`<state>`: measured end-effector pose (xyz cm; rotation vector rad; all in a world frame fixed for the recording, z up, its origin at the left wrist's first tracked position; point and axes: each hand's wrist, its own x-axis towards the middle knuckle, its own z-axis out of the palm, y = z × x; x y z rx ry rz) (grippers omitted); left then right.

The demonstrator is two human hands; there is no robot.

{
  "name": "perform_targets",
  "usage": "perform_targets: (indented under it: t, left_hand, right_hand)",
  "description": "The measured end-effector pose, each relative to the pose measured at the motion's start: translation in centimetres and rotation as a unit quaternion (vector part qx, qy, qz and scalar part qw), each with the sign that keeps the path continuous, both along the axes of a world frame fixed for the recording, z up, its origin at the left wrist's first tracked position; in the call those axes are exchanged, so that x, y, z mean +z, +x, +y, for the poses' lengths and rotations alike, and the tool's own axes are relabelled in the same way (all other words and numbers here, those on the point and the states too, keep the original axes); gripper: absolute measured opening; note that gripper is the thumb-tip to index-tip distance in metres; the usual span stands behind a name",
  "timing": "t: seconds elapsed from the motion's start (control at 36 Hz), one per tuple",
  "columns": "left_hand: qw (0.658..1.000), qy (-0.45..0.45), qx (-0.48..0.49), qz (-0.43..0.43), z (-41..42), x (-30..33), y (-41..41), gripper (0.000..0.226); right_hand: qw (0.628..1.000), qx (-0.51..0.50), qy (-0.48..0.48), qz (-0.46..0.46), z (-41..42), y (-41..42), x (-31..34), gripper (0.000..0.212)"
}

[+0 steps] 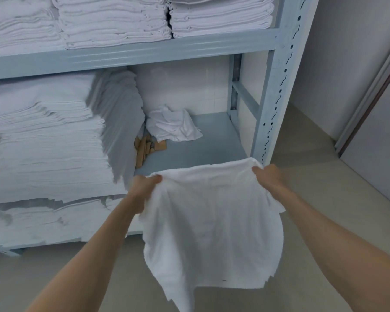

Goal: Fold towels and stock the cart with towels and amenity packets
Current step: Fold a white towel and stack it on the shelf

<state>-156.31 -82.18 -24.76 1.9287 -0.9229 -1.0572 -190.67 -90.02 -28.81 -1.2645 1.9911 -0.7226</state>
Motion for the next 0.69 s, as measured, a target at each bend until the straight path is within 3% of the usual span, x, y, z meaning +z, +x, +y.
perform_targets:
  t: [0.14, 0.31, 0.42, 0.58, 0.69]
  left_hand:
    - [0.996, 0.014, -0.066, -0.063, -0.2, -2.0, -4.7, 0.035]
    - [0.986, 0.020, -0.143, -0.079, 0.1, -3.1, -8.5, 0.038]
    - [0.979, 0.012, -0.187, -0.083, 0.1, -2.8, -10.4, 0.043]
    - [0.966, 0.023, -0.235, -0.108, -0.9, -2.4, -11.6, 0.026]
    - [0.962, 0.041, -0.250, -0.104, -1.0, -2.5, -12.1, 0.026]
  right_hand:
    - [0.993, 0.102, 0.060, 0.011, 3.2, 4.0, -0.6, 0.023]
    - [0.977, 0.182, 0.107, -0.009, 5.1, 7.0, 0.1, 0.028]
    - [0.964, 0.220, 0.112, -0.102, 5.9, 8.5, 0.9, 0.027]
    - [0.939, 0.222, 0.142, -0.222, 6.6, 8.3, 1.7, 0.026]
    - [0.927, 0.223, 0.161, -0.256, 6.9, 7.7, 1.7, 0.035]
